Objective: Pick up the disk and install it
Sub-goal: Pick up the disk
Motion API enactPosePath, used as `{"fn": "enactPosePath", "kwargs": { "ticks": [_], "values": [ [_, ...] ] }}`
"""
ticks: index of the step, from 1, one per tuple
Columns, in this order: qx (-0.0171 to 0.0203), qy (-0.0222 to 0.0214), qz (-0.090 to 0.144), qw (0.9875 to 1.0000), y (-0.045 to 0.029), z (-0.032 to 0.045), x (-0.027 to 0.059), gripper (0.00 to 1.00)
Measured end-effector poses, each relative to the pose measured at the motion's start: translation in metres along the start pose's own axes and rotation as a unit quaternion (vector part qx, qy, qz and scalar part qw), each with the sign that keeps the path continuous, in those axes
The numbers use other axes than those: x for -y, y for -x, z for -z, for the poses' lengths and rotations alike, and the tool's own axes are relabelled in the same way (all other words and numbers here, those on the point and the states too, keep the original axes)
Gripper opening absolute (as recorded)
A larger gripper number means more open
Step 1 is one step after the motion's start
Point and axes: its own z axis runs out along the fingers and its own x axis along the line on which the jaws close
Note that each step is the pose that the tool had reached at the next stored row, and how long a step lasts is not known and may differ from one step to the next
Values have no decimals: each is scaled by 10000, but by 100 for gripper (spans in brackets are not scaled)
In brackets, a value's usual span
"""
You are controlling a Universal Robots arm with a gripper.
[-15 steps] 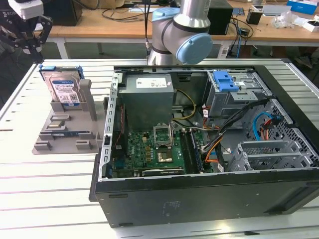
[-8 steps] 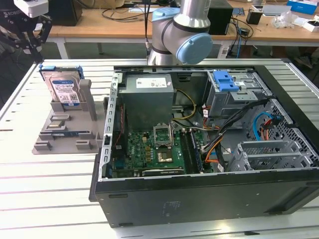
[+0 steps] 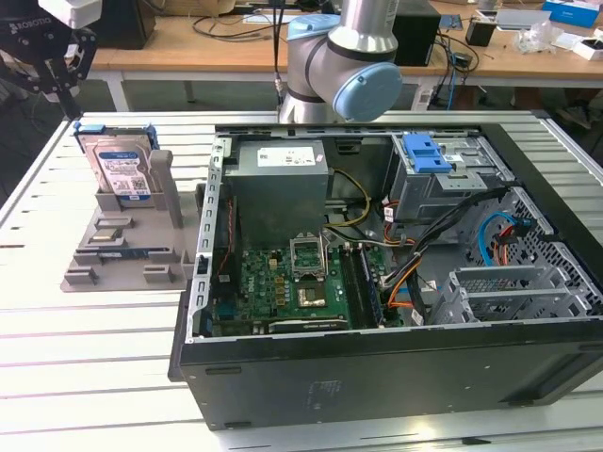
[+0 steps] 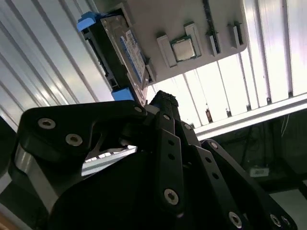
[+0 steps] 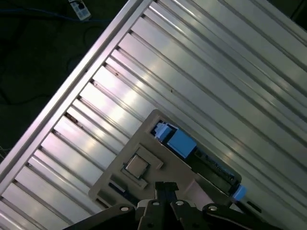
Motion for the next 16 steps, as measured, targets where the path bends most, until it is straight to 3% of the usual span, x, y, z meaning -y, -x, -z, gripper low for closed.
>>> {"fn": "enactPosePath", "kwargs": {
  "ticks": [4, 11, 14, 16],
  "values": [
    [-2, 9, 344, 9994, 0, 0, 0, 11],
    [-6, 23, 887, 9961, 0, 0, 0, 11],
    [-7, 30, 1134, 9935, 0, 0, 0, 11],
    [-9, 36, 1348, 9909, 0, 0, 0, 11]
  ]
}}
